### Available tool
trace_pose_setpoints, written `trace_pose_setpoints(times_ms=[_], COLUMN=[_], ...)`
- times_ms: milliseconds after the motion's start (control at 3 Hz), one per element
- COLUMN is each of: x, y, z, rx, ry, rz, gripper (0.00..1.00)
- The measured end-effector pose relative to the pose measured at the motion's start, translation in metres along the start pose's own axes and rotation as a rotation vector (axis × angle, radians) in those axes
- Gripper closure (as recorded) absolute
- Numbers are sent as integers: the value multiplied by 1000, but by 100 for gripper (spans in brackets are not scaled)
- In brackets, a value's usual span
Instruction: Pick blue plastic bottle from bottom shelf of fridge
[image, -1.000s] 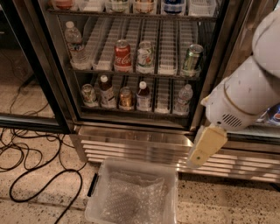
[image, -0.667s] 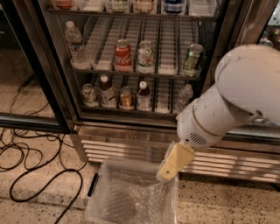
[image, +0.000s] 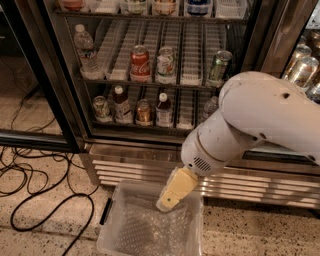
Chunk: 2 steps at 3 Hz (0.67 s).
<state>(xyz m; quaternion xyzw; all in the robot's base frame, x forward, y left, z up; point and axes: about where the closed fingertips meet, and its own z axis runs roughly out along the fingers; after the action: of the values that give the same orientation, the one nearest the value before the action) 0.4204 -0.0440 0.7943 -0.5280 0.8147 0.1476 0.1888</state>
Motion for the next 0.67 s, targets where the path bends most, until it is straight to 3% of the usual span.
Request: trace_pose_setpoints(times_ms=[333,667], x=[-5,-34], y=[3,7], z=[7,43], rx=[-14,-47], ry=[-66,-174], rz=[10,38], gripper=[0,0])
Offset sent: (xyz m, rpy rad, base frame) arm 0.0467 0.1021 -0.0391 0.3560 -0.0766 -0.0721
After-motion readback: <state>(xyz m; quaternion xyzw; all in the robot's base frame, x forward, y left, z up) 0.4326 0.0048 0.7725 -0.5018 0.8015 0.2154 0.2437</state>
